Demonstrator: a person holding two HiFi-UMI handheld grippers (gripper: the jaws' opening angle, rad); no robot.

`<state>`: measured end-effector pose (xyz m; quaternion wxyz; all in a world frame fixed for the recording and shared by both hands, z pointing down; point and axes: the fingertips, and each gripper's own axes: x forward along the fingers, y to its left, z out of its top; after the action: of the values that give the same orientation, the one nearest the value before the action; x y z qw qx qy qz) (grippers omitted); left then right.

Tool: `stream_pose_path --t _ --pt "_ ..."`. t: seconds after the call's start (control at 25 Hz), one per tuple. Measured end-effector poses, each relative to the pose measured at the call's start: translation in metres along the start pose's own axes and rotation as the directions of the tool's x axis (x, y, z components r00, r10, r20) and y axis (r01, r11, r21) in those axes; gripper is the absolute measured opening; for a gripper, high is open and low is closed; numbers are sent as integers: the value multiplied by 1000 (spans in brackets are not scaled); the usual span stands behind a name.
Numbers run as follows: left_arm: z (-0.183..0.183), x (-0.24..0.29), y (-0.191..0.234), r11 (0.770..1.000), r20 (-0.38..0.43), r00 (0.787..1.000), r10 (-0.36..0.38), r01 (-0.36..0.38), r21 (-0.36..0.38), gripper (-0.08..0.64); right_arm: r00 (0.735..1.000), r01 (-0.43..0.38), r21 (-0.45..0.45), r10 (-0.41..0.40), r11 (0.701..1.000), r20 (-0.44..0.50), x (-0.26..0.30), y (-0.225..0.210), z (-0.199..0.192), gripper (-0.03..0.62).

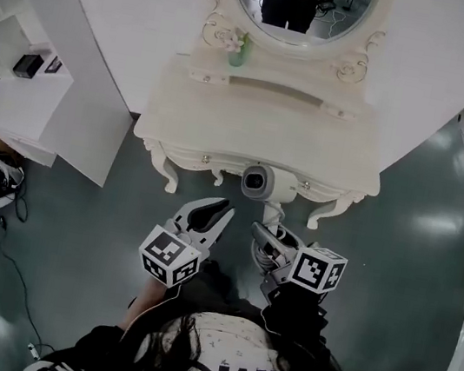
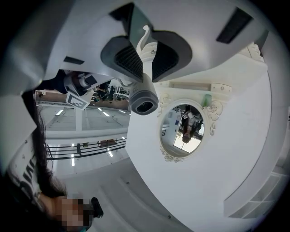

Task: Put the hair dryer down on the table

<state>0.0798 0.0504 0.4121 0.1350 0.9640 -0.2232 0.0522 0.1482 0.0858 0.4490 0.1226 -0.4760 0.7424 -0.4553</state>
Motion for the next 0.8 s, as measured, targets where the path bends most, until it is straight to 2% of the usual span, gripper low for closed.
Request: stream_pose_path --t 0.36,0.64,0.8 --pt "7 5 49 998 -12 998 -65 65 2 58 999 31 23 -32 999 34 46 7 12 235" --pt "1 8 64 997 -16 997 -79 79 -25 58 997 61 22 -62 998 35 55 6 18 235" --pt "1 8 71 997 -12 998 -64 63 -40 58 998 65 18 -65 998 12 64 3 22 235"
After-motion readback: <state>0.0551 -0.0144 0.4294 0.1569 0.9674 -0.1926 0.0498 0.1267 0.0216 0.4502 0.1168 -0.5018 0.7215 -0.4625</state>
